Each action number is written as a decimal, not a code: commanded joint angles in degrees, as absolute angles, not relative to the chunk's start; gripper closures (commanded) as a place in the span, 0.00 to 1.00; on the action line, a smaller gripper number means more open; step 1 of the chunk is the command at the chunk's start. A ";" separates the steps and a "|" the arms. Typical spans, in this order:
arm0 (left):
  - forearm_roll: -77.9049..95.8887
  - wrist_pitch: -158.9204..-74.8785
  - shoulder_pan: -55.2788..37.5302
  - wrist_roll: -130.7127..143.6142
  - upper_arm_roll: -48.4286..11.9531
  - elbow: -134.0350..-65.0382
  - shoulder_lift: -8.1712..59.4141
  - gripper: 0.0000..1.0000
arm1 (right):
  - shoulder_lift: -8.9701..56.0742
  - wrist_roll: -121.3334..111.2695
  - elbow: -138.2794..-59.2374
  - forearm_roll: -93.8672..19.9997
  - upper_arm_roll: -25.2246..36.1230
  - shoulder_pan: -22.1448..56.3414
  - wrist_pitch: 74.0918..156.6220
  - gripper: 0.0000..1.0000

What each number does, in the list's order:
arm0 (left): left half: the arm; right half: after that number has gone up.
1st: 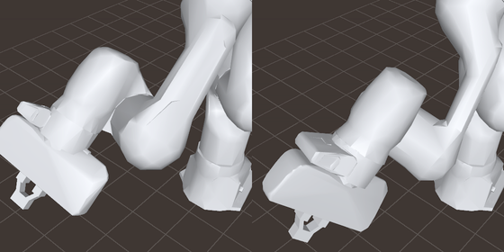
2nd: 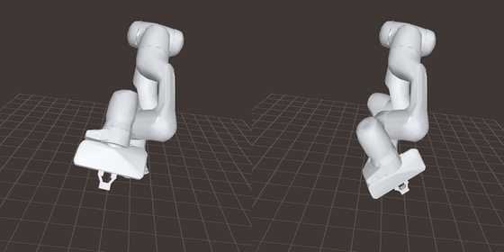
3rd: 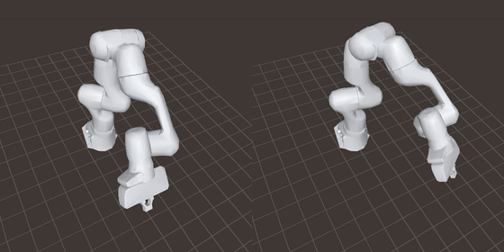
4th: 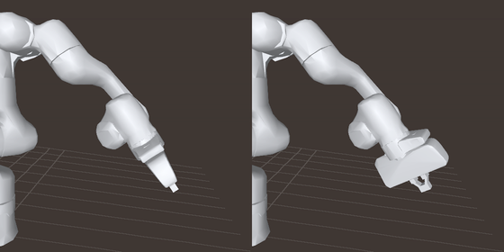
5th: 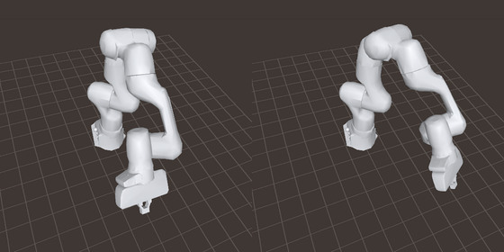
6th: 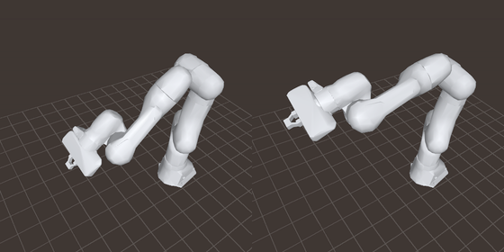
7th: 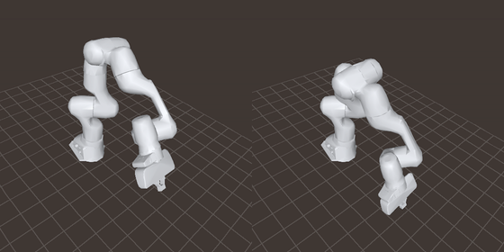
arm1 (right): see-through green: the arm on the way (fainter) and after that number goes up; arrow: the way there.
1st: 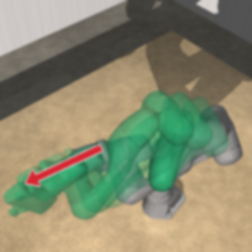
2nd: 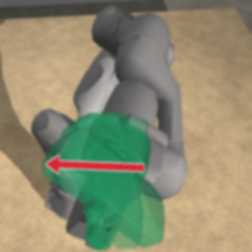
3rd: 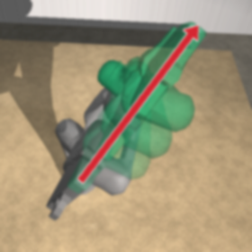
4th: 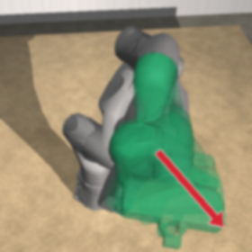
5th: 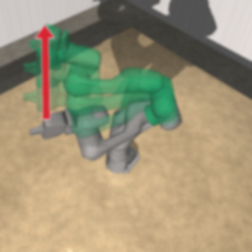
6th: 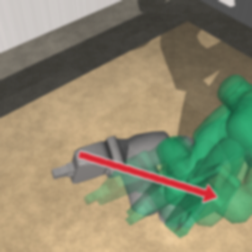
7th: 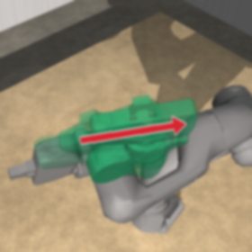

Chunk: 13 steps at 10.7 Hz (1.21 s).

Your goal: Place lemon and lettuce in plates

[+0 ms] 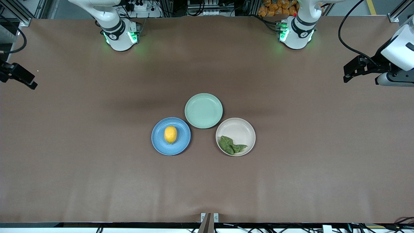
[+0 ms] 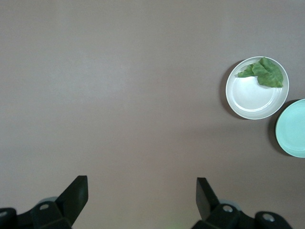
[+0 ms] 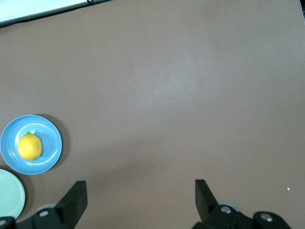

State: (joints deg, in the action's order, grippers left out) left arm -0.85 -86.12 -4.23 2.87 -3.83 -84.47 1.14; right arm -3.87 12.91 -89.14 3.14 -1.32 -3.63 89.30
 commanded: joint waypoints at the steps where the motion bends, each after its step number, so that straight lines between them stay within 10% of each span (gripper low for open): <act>1: 0.09 -86.13 -3.43 1.23 -4.04 -83.76 1.49 0.00 | -3.69 14.15 -85.70 2.29 -1.76 -3.96 83.78 0.00; 13: 0.18 -86.13 -3.25 1.84 -3.96 -83.67 1.41 0.00 | -4.75 11.25 -86.83 1.93 -2.37 -2.73 81.72 0.00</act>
State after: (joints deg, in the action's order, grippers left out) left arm -0.85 -86.20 -3.65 2.77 -4.05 -84.46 1.25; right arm -4.16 11.69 -85.25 2.62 -2.15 -3.32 79.63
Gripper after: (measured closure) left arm 0.000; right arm 0.000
